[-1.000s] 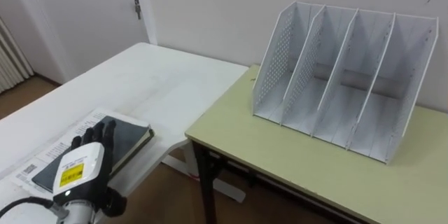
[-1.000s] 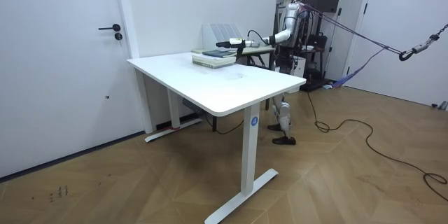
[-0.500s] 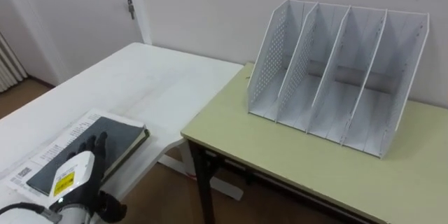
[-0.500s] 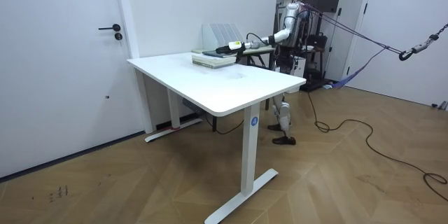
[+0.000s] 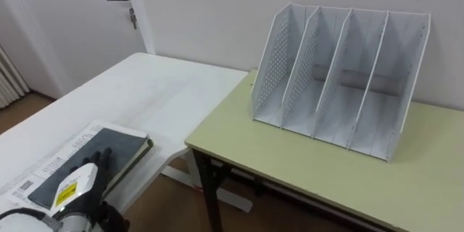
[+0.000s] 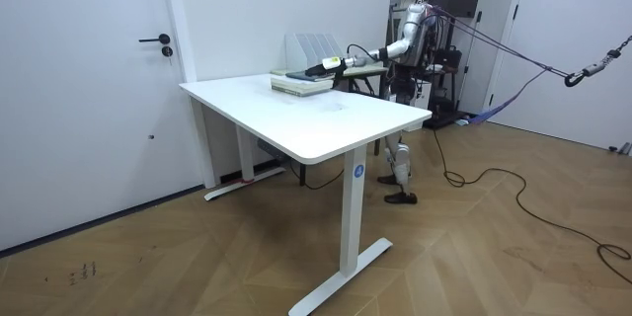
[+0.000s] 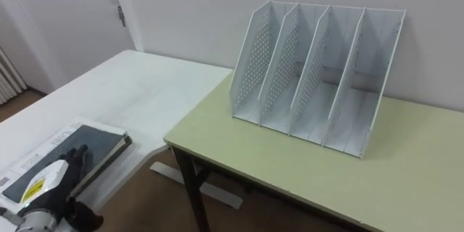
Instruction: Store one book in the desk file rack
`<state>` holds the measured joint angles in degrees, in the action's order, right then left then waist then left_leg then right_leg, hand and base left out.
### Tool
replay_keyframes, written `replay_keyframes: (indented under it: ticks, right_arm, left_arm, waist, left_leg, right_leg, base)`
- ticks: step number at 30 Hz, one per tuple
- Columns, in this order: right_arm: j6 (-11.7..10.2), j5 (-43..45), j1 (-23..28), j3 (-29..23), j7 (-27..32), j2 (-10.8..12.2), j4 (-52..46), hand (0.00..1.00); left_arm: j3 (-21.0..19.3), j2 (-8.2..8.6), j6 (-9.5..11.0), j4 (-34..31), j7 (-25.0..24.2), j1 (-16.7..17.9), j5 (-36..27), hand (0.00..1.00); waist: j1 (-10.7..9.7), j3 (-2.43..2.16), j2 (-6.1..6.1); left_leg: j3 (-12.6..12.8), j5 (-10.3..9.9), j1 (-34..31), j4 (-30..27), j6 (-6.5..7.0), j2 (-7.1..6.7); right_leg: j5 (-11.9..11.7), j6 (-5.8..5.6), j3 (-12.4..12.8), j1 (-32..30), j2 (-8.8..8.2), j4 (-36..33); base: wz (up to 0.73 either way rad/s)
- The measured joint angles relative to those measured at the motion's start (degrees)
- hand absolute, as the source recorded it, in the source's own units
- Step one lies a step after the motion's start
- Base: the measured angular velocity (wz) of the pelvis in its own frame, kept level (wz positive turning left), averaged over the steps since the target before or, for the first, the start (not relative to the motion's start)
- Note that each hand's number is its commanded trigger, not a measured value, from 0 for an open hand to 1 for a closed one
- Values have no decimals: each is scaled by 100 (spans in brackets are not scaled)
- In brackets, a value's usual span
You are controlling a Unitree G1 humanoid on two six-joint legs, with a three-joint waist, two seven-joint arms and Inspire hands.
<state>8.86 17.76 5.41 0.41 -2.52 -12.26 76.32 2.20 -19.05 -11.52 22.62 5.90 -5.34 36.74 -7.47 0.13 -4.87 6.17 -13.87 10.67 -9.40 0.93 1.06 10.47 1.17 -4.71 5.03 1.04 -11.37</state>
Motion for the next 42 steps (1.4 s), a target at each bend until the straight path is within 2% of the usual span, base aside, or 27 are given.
replay_keyframes:
  ticks: [3, 6, 13, 25, 30, 33, 36, 39, 42]
  right_arm:
    - [2, 1, 24, 0, -1, 0, -91, 0]
    - [8, -11, 34, 1, -1, 1, -116, 0]
    - [119, -188, 31, 18, 56, -4, -155, 0]
    - [120, -173, 22, 60, 71, -12, -288, 0]
    - [103, -170, -47, 196, 34, -53, -375, 0]
    - [85, -170, -112, 219, -16, -128, -535, 0]
    - [37, -171, -184, 211, -21, -161, -990, 0]
    - [-123, -210, -308, 228, -167, -151, -1422, 0]
    - [-327, -196, -315, 404, -329, -149, -1865, 0]
  left_arm:
    - [-213, -103, 15, 17, 8, -174, 1, 100]
    - [-225, -195, 30, 58, 20, -241, -8, 100]
    - [-207, -195, 36, 54, 88, -296, 6, 100]
    - [-206, -183, 5, -1, 137, -309, -18, 100]
    - [-138, -179, -17, -193, 0, -309, -45, 100]
    - [-137, -172, 11, -285, -39, -308, -287, 100]
    - [-154, -166, 9, -697, -146, -245, -807, 100]
    - [-124, -163, 93, -1286, -334, 35, -1163, 100]
    - [-67, -157, 235, -1452, -504, 31, -1559, 100]
  waist:
    - [1, -6, 12]
    - [-11, -6, 12]
    - [-5, -5, 11]
    - [-3, -19, -9]
    - [43, -23, -14]
    - [117, -28, -22]
    - [183, -32, 16]
    - [198, -44, 85]
    - [325, -44, 119]
  left_leg:
    - [-5, 0, 13, -10, 0, -3]
    - [-9, 0, 44, -12, 0, -2]
    - [-5, 0, 92, -8, 0, -2]
    - [-18, 0, 98, -4, 0, -2]
    - [-18, 0, 83, -8, 0, -2]
    - [-17, 0, 66, -9, 0, -2]
    - [-12, 4, -58, -34, -1, -1]
    - [-17, 8, -106, -54, -2, 10]
    - [-25, 8, -124, -64, -4, 22]
  right_leg:
    - [11, 4, -1, -3, -5, -38]
    - [11, 5, -1, 34, -5, -39]
    - [17, 6, 40, 102, 0, -40]
    - [15, 6, 48, 86, 2, -39]
    - [12, 7, 5, 70, -3, -43]
    - [12, 8, 5, 50, -5, -62]
    - [18, 22, 0, -128, -15, -160]
    - [6, 35, -12, -160, -6, -139]
    - [-9, 50, -23, -157, 2, -106]
  base:
    - [0]
    - [0]
    - [0]
    - [0]
    - [0]
    - [-1]
    - [-3]
    - [0]
    - [1]
